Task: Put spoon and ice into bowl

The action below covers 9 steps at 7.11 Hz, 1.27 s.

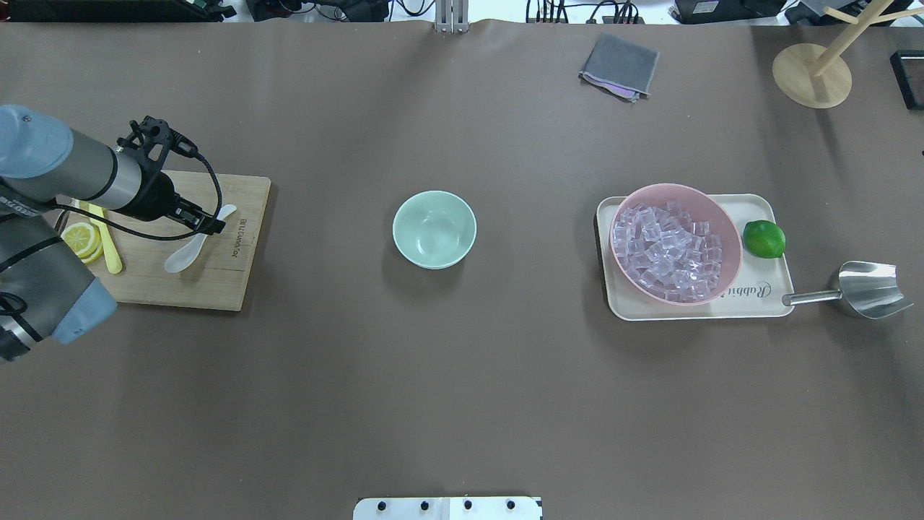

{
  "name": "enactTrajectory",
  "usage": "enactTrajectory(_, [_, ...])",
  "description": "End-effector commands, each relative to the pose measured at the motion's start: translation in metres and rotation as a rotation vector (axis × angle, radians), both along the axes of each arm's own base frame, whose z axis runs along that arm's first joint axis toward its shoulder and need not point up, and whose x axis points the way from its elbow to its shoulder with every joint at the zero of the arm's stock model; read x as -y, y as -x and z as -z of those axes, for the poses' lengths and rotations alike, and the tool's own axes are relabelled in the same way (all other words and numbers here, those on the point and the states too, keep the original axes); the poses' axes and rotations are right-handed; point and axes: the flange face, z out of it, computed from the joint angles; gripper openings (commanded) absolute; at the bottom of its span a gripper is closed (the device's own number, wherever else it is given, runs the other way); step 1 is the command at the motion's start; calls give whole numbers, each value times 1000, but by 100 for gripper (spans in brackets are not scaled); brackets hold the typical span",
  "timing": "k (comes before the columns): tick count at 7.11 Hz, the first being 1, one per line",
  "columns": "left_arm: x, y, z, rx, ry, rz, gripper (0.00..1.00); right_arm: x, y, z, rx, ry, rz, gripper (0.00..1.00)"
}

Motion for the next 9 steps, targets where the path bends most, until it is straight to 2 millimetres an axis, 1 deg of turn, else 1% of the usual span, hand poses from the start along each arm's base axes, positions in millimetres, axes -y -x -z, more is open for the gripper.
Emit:
enactTrajectory(1, [-9,-9,-4,3,11,-14,54,0,1,0,0,2,2,100])
enactTrajectory(2, [-13,-13,-3,-2,21,-13,54,0,1,-1,0,4,2,100])
enactTrajectory(3, [-13,-14,-2,-4,21,-14,23,0,1,-1,0,5,1,100])
enactTrajectory(4, [-15,-12,-6,1,25,-13,0,-1,2,-2,0,9,1,100])
enactTrajectory(5, [-18,-6,-2,-8,19,-12,0,0,1,0,2,15,-10,100])
enactTrajectory(6, [-33,8,5,-26,17,-25,0,-1,1,5,11,12,-10,100])
enactTrajectory(7, [-23,34,28,-50,39,-12,0,-2,1,12,16,1,-12,100])
enactTrajectory(8, [-19,49,64,-58,46,1,0,-7,13,39,40,4,-29,100])
enactTrajectory(9, [-8,42,104,-80,67,28,0,-18,53,88,67,10,-30,100])
